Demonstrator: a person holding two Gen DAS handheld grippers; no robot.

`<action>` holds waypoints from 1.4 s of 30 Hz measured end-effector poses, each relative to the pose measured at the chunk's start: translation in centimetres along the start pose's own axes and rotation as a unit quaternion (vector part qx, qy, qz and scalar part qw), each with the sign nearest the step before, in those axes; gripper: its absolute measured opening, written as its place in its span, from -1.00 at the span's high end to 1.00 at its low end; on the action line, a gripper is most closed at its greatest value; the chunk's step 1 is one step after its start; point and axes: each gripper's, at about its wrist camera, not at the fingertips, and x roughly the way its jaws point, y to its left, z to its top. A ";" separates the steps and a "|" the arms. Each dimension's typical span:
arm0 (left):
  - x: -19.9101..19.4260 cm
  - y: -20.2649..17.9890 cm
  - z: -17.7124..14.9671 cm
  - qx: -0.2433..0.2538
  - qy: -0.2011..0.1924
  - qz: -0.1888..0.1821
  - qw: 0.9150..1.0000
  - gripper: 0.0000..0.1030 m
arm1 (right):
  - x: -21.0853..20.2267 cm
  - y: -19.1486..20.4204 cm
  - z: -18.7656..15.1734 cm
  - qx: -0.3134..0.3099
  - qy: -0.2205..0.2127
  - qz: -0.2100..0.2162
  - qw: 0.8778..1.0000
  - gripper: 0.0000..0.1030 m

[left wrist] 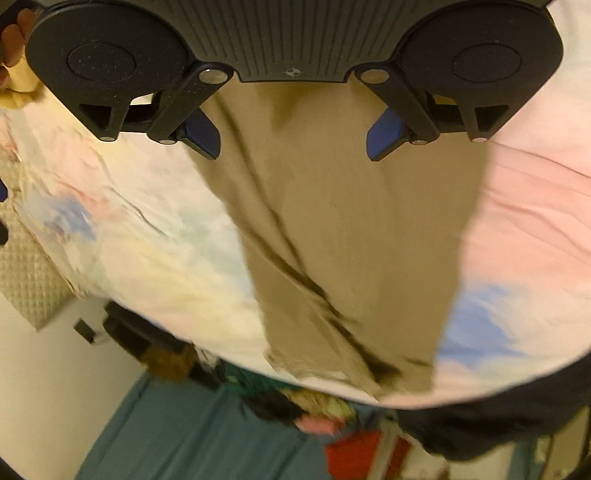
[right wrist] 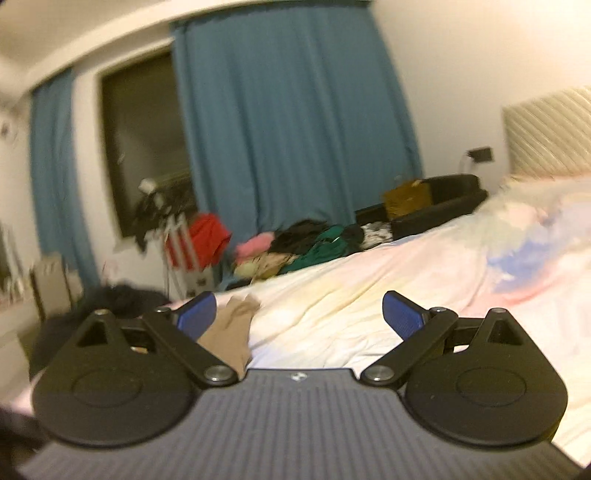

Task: Fold clothes
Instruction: 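Grasp the folded shirt edge with the left tool and straighten it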

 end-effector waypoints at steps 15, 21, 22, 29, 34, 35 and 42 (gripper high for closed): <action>7.9 -13.2 -3.7 0.114 0.137 -0.059 0.982 0.06 | -0.1 -5.2 -1.1 0.078 -0.044 -0.041 0.995 -0.91; 9.3 -13.2 -5.6 0.160 0.158 -0.053 0.973 0.89 | 0.2 -4.7 -1.6 0.063 -0.032 -0.041 0.997 -0.91; 9.0 -13.1 -5.7 0.162 0.156 -0.061 0.972 0.96 | 0.2 -4.6 -1.6 0.062 -0.031 -0.038 0.997 -0.91; 3.3 -10.2 -3.9 0.144 0.092 -0.108 0.979 0.99 | 0.0 -4.2 -1.6 0.061 -0.024 -0.025 0.997 -0.91; -2.7 -6.2 -2.7 0.096 0.050 -0.146 0.983 0.98 | -0.1 -1.5 -2.1 0.002 -0.018 -0.009 1.000 -0.91; -3.6 -5.4 -2.7 0.087 0.045 -0.150 0.984 0.98 | -0.2 -0.7 -2.2 -0.015 -0.016 -0.002 1.000 -0.91; -6.1 -0.3 -3.2 0.012 0.017 -0.154 0.988 0.98 | -0.2 1.9 -2.6 -0.064 0.008 0.032 0.997 -0.91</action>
